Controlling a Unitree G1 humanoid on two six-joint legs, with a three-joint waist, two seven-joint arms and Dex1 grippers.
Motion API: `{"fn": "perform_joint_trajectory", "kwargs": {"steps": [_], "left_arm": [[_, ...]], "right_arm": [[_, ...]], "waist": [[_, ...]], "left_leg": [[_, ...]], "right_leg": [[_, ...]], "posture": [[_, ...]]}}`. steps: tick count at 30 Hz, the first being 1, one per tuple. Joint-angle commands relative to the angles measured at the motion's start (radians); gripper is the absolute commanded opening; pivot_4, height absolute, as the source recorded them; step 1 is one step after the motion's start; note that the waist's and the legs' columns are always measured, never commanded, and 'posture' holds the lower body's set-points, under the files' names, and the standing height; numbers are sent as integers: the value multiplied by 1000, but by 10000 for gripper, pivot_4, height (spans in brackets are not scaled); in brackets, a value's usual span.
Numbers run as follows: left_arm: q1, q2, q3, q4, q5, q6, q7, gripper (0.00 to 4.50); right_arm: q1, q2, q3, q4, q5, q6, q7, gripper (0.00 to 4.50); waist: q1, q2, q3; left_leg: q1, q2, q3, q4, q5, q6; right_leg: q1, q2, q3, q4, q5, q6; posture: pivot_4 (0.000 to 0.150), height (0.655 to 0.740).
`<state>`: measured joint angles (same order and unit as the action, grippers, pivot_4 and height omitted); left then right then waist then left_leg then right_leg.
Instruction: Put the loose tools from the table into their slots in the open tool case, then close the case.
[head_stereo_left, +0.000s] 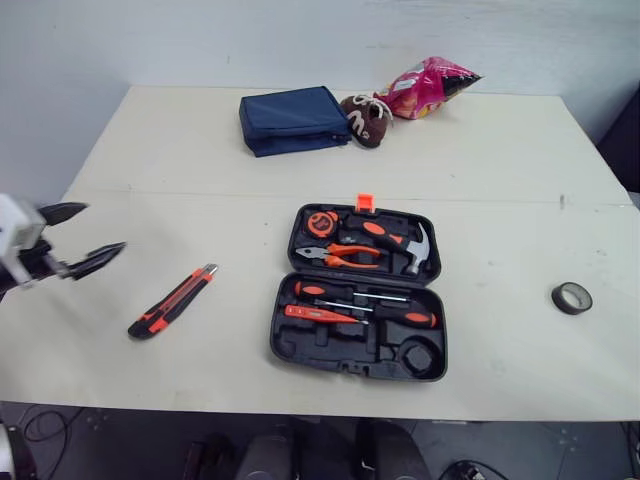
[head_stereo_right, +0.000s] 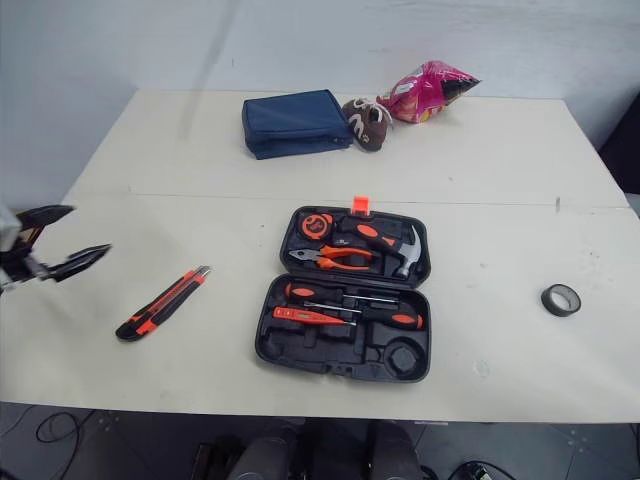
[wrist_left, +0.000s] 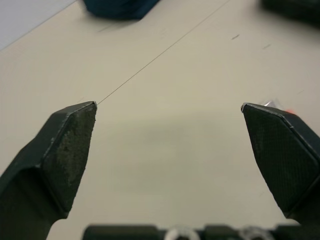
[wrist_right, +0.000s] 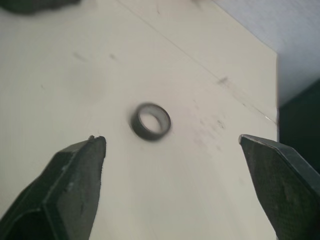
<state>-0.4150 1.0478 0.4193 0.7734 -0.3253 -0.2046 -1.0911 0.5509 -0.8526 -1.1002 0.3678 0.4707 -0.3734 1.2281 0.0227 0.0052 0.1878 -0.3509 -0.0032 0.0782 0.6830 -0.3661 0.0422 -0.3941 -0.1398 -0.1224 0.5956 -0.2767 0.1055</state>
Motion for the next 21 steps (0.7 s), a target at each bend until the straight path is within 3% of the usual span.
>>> {"fn": "perform_joint_trajectory", "kwargs": {"steps": [1,4,11,14,16,21], "left_arm": [[-14,50,18,134,34,-72,23,44766],[18,94,35,237,51,-70,71,44766],[61,61,39,169,6,-59,-13,44766],[114,43,28,48,-21,29,-60,44766],[146,34,34,-42,-65,206,-56,44766],[261,5,59,-325,-130,467,1,44766]], "right_arm": [[-5,-37,-58,102,-8,-123,-24,45000],[-23,-44,-39,105,-11,-138,-68,45000],[-55,-8,123,-107,27,-35,-85,45000],[-84,13,212,-294,128,118,-94,45000],[-127,44,246,-382,187,184,-138,45000],[-187,90,340,-531,212,252,-159,45000]], "waist": [[-2,0,0],[-9,0,0],[-24,1,0],[-24,3,1],[-24,2,1],[-23,3,1]], "left_leg": [[0,0,0,0,0,0],[1,0,0,0,0,-1],[3,0,0,-1,-3,-7],[2,0,0,-2,-2,-6],[2,0,0,-1,-1,-3],[0,0,0,-1,-1,-3]], "right_leg": [[0,0,0,0,0,0],[0,-2,0,-1,0,0],[0,-3,1,2,-1,-1],[-2,-3,1,6,-1,-1],[-2,-3,1,6,-1,-1],[-3,-3,1,6,-1,-1]], "posture": [[1500,7400],[1500,7400],[1500,7400],[1500,7400],[1500,7400],[1500,7400]]}}
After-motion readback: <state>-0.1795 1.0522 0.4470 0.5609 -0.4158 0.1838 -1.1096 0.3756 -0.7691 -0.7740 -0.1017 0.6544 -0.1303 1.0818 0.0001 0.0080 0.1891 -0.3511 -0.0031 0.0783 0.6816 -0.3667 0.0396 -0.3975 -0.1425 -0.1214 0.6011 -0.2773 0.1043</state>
